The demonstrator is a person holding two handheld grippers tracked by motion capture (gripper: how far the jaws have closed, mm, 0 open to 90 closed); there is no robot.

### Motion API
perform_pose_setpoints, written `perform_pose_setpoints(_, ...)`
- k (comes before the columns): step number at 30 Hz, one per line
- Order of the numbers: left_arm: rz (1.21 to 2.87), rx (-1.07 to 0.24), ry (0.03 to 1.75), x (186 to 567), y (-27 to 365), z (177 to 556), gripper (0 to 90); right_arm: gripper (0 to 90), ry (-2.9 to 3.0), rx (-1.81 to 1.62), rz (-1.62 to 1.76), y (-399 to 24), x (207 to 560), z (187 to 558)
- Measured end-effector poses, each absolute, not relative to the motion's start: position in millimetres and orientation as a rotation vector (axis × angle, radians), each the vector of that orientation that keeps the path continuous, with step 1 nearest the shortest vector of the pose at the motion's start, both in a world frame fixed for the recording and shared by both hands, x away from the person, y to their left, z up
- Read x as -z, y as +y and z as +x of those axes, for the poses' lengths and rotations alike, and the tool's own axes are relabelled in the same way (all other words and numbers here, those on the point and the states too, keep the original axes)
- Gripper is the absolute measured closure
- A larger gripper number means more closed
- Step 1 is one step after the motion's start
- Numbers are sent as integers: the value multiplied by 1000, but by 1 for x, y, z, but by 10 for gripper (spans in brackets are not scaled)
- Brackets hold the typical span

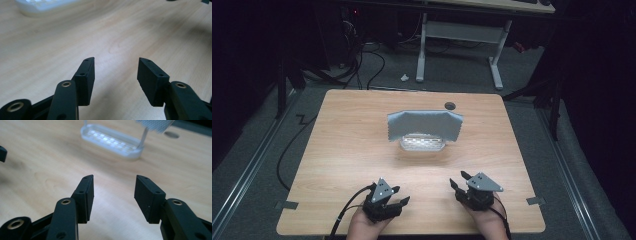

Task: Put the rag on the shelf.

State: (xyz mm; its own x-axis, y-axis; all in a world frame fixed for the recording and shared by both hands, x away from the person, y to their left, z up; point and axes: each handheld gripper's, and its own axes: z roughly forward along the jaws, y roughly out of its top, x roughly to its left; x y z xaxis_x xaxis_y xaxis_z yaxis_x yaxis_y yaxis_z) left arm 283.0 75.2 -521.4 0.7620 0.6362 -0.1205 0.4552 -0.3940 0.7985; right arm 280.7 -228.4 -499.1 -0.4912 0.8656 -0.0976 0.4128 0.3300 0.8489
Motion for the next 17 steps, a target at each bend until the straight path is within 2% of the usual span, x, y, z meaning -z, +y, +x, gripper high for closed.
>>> perform_pose_setpoints(4,2121,-308,765,527,71,278,477,499,2126,-1012,1061,-219,516,270)
perform_pose_setpoints(17,2043,-291,848,521,87,288,469,498,2127,-1016,1073,-227,519,274)
